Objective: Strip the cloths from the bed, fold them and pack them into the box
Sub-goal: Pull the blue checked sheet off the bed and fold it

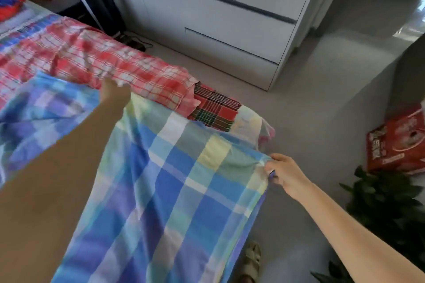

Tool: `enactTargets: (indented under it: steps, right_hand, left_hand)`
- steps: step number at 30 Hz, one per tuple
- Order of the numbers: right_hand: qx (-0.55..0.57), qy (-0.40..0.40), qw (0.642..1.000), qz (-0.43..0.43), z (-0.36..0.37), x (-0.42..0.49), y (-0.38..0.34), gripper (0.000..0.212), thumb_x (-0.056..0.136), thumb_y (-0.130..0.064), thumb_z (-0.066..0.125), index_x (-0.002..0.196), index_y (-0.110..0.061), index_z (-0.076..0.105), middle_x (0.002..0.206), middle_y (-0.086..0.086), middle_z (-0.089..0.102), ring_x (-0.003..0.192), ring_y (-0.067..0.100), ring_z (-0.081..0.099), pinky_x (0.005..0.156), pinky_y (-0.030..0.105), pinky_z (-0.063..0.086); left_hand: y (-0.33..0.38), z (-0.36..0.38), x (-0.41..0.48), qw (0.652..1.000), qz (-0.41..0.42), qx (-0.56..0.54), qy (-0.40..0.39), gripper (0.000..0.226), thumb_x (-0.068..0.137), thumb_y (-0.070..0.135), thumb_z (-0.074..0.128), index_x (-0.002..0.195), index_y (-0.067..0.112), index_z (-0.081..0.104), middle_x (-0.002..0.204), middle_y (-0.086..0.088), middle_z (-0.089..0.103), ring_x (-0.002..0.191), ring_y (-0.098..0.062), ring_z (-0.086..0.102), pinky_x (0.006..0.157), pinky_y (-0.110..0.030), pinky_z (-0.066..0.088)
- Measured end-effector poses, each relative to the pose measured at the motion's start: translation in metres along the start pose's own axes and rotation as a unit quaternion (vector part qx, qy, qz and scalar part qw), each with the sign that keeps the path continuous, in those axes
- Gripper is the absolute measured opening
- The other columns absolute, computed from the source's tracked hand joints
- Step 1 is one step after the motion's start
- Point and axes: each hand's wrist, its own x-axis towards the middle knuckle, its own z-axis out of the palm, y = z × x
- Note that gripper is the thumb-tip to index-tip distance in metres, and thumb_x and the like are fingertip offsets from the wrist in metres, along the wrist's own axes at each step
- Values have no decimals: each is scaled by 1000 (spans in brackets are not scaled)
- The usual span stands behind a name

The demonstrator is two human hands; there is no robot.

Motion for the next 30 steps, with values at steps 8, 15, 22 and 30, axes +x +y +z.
enactTargets:
  steps: [8, 15, 22, 30]
  right_hand:
    - [-48, -29, 998, 32, 11, 116, 2, 16, 77, 10, 52, 69, -4, 53, 58, 11, 41, 43, 13, 39, 47, 22, 30]
    - [54, -219, 962, 151, 18, 122, -33, 8, 82, 9, 55, 82, 2, 59, 70, 16, 57, 55, 22, 64, 52, 31, 56]
    - [-387, 6, 920, -61, 40, 205, -19, 34, 85, -22, 62, 118, -15, 58, 118, 7, 63, 106, 29, 60, 84, 33, 48]
    - [-502, -58, 861, -64, 60, 262, 6, 16, 84, -29, 61, 92, -15, 60, 87, 0, 60, 86, 24, 60, 65, 27, 46]
  left_hand:
    - [33, 111, -219, 922, 33, 136, -360, 24, 81, 18, 67, 63, 21, 52, 55, 12, 54, 55, -3, 50, 63, -25, 38]
    - [44, 157, -277, 892, 110, 152, -411, 38, 74, 40, 65, 96, 20, 41, 88, 6, 42, 94, -21, 53, 71, -24, 38]
    - [24, 163, -220, 926, -18, 127, -354, 42, 85, 9, 56, 55, 15, 28, 52, 2, 29, 51, -13, 27, 51, -31, 22]
    - [23, 134, -187, 930, -84, 103, -342, 23, 86, 13, 63, 66, 7, 52, 58, 4, 43, 56, -12, 39, 54, -25, 32]
